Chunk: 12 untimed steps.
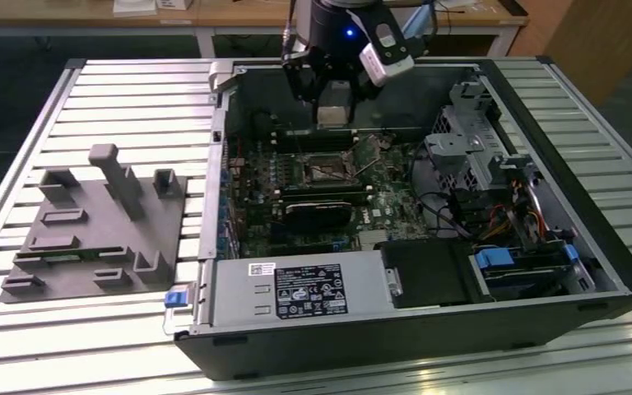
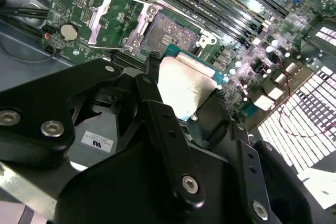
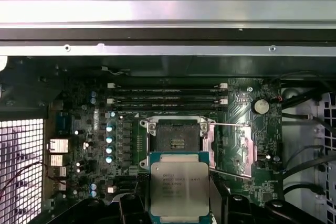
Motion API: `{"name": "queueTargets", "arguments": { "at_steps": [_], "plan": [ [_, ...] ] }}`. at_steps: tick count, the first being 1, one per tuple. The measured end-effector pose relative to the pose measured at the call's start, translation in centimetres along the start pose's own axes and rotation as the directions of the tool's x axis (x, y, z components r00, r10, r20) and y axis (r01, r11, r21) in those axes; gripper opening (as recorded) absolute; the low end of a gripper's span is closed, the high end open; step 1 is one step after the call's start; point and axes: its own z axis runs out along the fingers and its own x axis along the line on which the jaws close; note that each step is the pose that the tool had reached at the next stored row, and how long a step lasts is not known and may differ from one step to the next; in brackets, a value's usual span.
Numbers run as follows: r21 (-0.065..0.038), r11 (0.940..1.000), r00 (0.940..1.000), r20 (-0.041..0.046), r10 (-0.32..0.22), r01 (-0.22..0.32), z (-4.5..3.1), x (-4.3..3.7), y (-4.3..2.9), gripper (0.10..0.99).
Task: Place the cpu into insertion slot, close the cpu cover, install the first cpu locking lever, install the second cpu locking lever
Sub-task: 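Place the cpu into insertion slot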
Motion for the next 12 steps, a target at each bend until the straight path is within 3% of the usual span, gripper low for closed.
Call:
{"name": "queueTargets", "arguments": {
  "at_steps": [12],
  "plan": [
    [0.000, 1.0000, 0.9999, 0.0118, -0.001, 0.001, 2.10, 0.00, -0.13, 0.537]
  ]
}}
